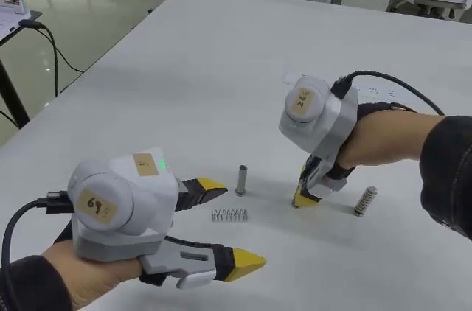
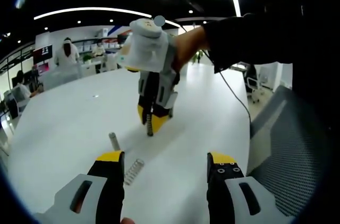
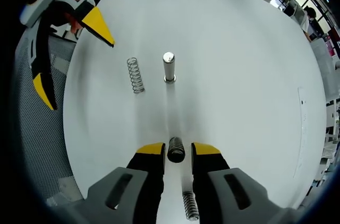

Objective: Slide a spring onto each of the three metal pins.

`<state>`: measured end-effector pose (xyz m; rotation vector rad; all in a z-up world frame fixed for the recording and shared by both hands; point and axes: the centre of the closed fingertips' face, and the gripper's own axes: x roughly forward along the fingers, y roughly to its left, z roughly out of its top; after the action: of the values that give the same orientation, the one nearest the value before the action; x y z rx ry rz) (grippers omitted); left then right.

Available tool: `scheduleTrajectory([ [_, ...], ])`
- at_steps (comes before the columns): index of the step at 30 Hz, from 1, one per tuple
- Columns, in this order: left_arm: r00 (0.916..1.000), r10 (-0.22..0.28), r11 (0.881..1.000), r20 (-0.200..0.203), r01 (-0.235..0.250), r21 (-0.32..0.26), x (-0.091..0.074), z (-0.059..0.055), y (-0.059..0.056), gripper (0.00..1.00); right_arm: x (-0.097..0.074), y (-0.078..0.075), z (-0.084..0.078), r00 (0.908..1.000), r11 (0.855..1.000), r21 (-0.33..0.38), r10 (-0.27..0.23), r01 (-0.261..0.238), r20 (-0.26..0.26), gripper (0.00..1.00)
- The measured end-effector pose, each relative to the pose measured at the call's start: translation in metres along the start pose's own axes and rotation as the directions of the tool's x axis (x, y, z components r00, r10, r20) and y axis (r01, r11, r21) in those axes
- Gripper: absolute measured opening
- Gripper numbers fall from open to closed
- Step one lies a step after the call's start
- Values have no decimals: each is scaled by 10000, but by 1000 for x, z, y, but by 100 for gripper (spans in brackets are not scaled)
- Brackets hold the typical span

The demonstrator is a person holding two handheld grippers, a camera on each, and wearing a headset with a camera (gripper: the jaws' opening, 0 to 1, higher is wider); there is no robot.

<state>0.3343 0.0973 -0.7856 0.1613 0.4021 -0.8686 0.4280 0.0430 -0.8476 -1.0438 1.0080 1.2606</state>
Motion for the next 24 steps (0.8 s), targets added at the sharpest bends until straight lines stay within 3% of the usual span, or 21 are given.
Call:
scheduleTrajectory([
  [11, 10000, -16, 10000, -45, 16, 77, 1, 0, -1, 58, -16, -1, 12, 9986, 9993, -204, -303, 312, 428, 22],
  [24, 10000, 17, 9999, -56, -16, 137, 0, 0, 0, 58, -25, 14, 32, 9974, 9972, -703, -210, 259, 695, 22],
])
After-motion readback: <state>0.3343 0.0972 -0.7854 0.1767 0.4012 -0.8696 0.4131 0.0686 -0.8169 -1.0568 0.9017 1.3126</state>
